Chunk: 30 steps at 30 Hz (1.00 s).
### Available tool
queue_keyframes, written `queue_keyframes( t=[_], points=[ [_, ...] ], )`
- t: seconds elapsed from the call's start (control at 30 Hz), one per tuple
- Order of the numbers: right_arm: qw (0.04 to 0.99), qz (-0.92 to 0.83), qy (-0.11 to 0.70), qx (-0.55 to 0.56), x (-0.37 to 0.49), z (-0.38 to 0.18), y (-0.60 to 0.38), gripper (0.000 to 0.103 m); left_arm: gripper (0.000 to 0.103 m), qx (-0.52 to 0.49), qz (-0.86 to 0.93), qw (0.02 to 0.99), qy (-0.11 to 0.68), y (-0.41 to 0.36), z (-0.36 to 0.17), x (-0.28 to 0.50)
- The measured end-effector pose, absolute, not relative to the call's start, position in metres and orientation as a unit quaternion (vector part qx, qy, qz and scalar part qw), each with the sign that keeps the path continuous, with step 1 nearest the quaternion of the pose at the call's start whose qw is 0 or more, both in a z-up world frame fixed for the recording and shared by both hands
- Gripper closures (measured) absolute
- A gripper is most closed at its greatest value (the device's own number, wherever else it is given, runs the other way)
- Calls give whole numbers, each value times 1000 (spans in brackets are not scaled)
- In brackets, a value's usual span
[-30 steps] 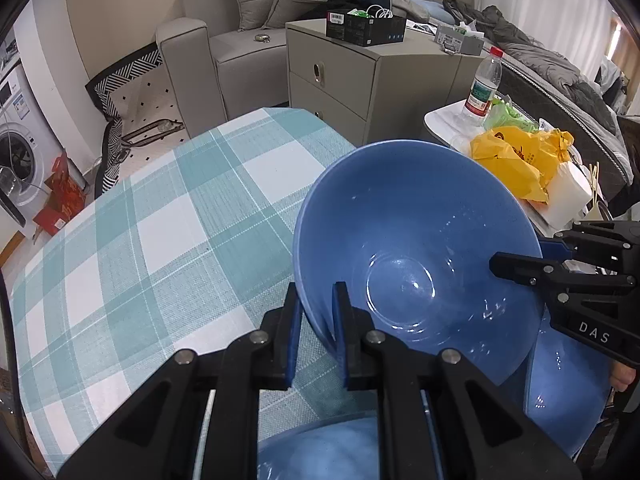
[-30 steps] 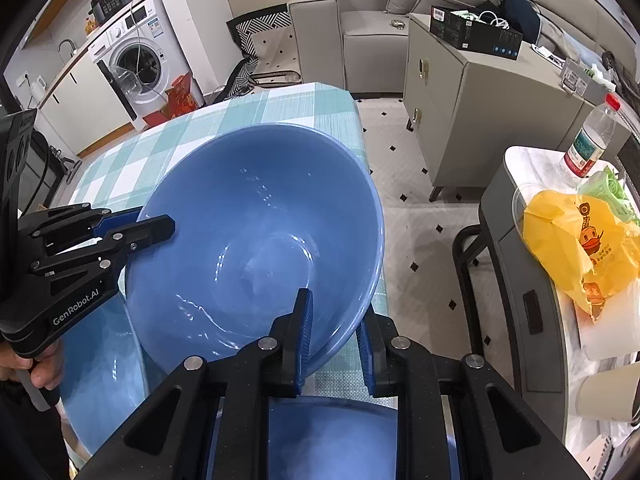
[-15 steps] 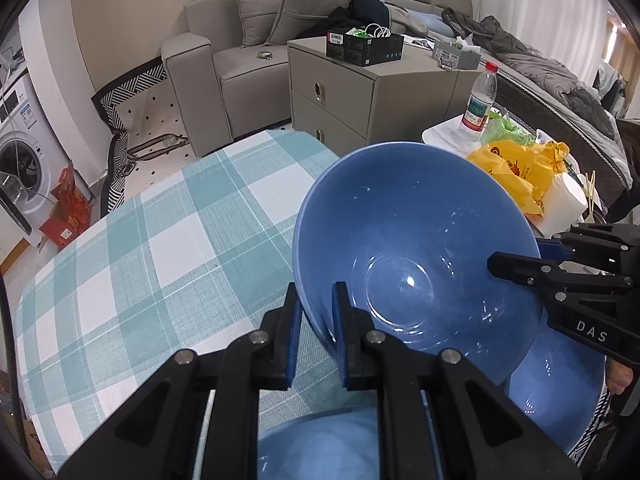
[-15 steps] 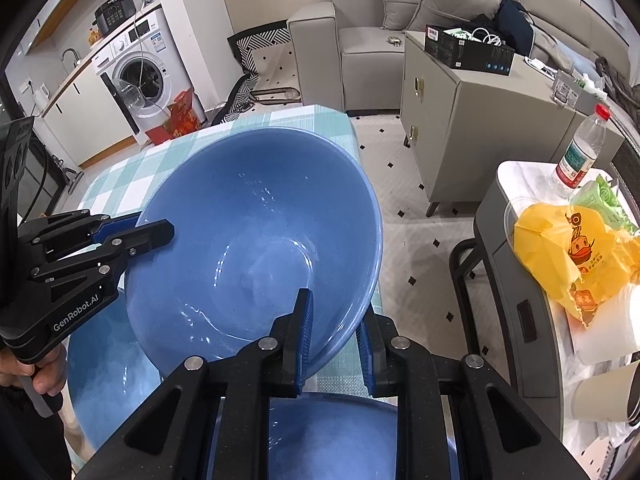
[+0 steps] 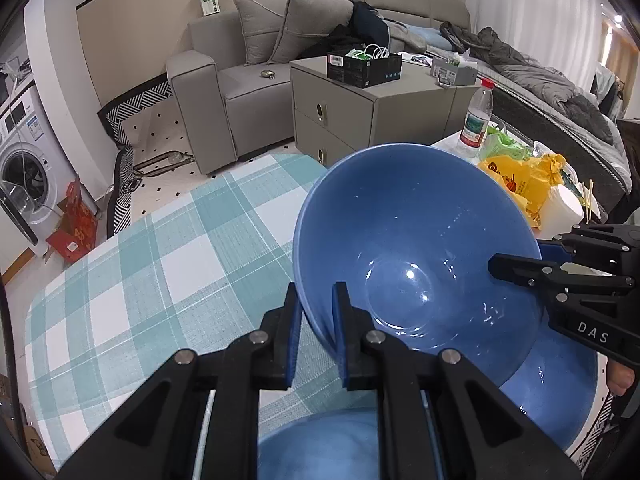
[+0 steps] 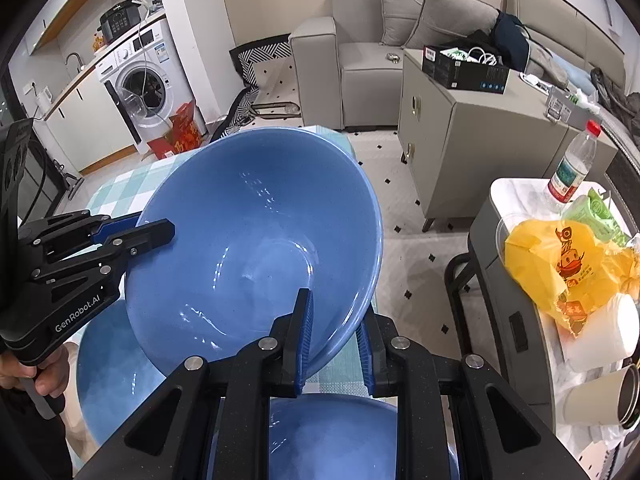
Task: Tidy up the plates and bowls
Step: 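Lift the held blue bowl with both grippers and carry it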
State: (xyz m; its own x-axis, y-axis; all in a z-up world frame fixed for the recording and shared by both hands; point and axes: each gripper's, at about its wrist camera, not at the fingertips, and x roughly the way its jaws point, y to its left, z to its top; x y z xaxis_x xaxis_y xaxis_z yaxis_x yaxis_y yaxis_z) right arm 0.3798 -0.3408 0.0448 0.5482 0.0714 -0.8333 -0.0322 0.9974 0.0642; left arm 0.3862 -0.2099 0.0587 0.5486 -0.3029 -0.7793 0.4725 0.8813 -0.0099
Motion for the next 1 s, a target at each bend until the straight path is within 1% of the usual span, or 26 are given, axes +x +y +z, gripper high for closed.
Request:
queue_keyframes(
  t=[0.43, 0.7, 1.0],
  points=[
    [891, 39, 453, 13, 364, 68, -333, 82, 90, 93, -215, 887, 397, -198, 81, 370],
    [901, 53, 430, 5, 343, 90, -322, 82, 90, 93, -206, 899, 375, -187, 103, 346],
    [906, 60, 419, -4, 319, 107, -304, 82, 90, 85, -202, 904, 368, -171, 113, 323]
  ],
)
